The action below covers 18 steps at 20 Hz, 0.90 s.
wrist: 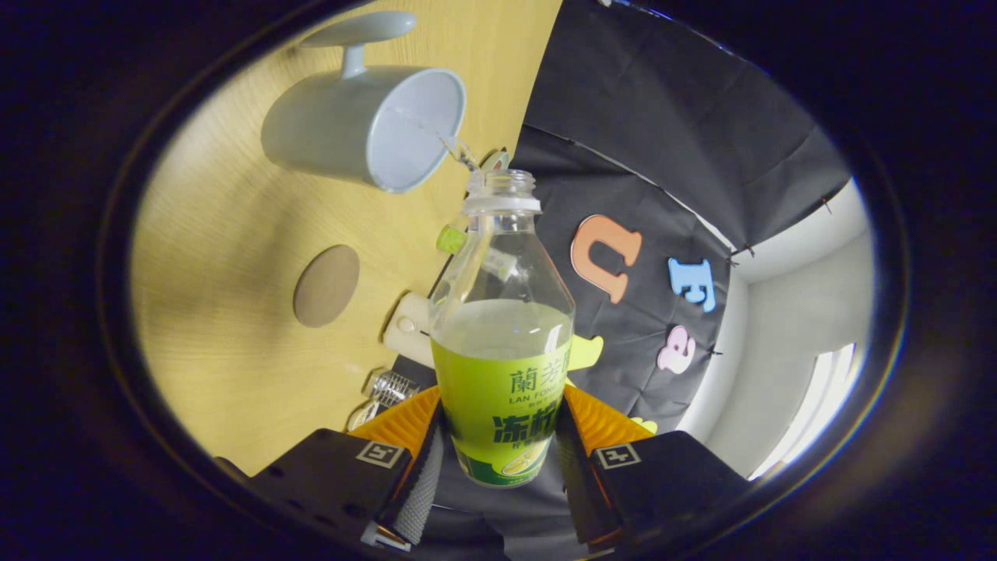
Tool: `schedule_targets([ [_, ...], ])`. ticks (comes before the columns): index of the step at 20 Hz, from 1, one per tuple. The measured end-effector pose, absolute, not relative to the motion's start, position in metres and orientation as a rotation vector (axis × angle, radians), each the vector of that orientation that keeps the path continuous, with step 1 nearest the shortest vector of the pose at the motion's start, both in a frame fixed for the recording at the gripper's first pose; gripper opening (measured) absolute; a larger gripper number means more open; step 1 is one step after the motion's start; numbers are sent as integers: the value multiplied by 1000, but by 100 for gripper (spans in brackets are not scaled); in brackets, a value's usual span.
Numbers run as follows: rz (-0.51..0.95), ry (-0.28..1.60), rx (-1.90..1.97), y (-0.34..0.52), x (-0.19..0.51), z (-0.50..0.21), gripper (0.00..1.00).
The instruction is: Take the bottle from table, then pour the juice into the cup, finally place the bottle on the coaster
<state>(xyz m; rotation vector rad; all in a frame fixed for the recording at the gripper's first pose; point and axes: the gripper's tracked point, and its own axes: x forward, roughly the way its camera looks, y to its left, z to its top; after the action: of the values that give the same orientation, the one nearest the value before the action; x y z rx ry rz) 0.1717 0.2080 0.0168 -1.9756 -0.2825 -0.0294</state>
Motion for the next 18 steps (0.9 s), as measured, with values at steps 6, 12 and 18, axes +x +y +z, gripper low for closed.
schedule_targets([
  [6, -50, -314, -2016, 213, 167, 27, 74],
  [12, -61, -334, -2047, 217, 167, 31, 74],
  [18, -80, -365, -2070, 221, 161, 39, 74],
])
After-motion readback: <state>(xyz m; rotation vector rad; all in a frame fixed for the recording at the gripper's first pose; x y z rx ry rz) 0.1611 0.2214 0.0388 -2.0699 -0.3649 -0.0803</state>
